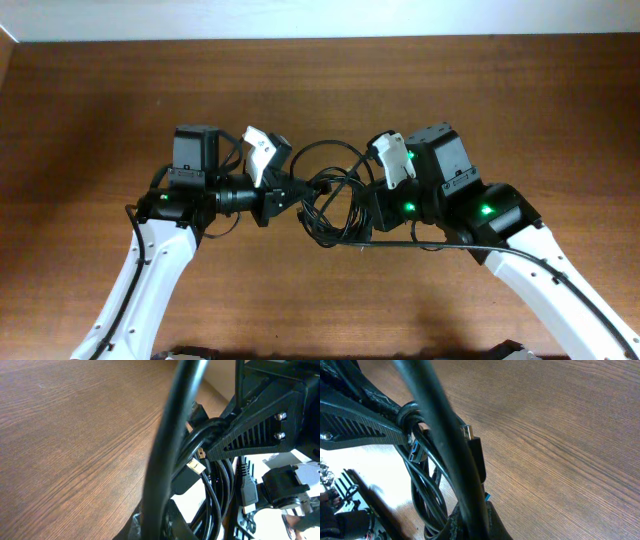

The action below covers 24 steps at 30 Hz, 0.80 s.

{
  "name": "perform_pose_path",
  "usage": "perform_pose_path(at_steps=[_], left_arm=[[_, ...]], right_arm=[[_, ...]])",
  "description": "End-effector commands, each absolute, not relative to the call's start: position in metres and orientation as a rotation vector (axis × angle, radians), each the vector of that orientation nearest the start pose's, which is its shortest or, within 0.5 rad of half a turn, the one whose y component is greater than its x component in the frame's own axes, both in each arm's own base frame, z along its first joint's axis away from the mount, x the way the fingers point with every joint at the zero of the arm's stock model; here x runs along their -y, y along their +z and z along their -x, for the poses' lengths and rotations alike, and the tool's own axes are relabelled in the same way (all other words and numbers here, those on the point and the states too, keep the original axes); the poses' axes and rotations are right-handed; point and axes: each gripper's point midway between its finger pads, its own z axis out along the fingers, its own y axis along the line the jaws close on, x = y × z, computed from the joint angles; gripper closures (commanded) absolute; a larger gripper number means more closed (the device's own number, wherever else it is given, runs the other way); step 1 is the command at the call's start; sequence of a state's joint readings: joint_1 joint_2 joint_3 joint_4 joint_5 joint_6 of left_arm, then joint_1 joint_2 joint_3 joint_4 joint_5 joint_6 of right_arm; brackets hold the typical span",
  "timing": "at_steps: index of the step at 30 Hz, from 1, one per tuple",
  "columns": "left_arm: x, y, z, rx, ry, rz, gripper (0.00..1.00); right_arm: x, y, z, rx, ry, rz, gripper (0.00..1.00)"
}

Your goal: Untangle cables

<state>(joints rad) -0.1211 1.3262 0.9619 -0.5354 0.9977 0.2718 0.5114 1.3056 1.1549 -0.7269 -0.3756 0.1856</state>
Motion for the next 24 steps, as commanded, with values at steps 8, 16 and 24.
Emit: perform_pose_path(at_steps=[8,16,24], left_arm=[[0.182,0.208,-0.282,-2.084,-1.169,-0.830,0.86],[0.191,0.225,-0.273,-1.985,-1.296,-0.867,1.00],[0.130,0.211,-0.337,-2.301,-1.205,-0.025,1.00]], right_arm=[[-0.243,0.242,-0.272,-2.333,0.881,0.629,0.96],[-0.239,0.240,-0.276,-2.339,0.841,0.611,0.21],[-0.214,0.225,-0.288,-2.480,0.719,0.267,0.02]])
